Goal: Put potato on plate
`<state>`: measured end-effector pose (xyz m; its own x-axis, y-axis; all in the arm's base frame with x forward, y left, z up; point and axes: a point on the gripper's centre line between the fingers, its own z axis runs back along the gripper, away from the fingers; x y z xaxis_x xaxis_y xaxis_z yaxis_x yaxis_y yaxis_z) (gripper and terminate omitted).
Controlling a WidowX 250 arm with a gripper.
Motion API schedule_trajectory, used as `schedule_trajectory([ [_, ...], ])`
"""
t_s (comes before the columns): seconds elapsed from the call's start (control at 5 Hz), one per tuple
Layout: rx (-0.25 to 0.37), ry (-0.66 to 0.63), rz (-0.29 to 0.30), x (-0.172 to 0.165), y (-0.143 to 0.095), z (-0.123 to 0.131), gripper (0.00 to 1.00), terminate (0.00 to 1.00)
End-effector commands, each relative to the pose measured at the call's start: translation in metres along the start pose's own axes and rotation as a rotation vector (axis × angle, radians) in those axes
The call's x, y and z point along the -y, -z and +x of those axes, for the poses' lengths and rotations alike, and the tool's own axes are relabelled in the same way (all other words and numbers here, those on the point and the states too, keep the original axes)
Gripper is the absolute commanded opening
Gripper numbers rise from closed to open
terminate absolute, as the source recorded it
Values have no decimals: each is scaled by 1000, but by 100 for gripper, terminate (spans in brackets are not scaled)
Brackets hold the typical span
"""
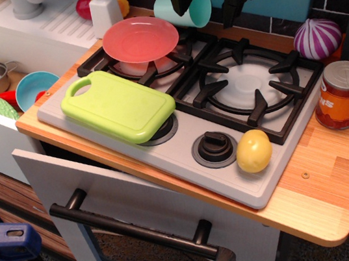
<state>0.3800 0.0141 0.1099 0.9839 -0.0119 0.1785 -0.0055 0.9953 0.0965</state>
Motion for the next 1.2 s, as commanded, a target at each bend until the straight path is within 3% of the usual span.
schedule_trajectory([
  [0.0, 0, 0, 0, 0, 0, 0, 100, 0],
  [0.2, -55, -62, 13, 25, -31, -16, 100, 0],
  [0.4, 6, -94, 40, 54, -44, -60, 100, 0],
  [0.6, 25, -129, 31, 76, -46, -89, 100, 0],
  [0.8, 44, -83, 20, 103, -33, -113, 100, 0],
  [1.0, 37, -86, 7, 114, -23, -115, 100, 0],
])
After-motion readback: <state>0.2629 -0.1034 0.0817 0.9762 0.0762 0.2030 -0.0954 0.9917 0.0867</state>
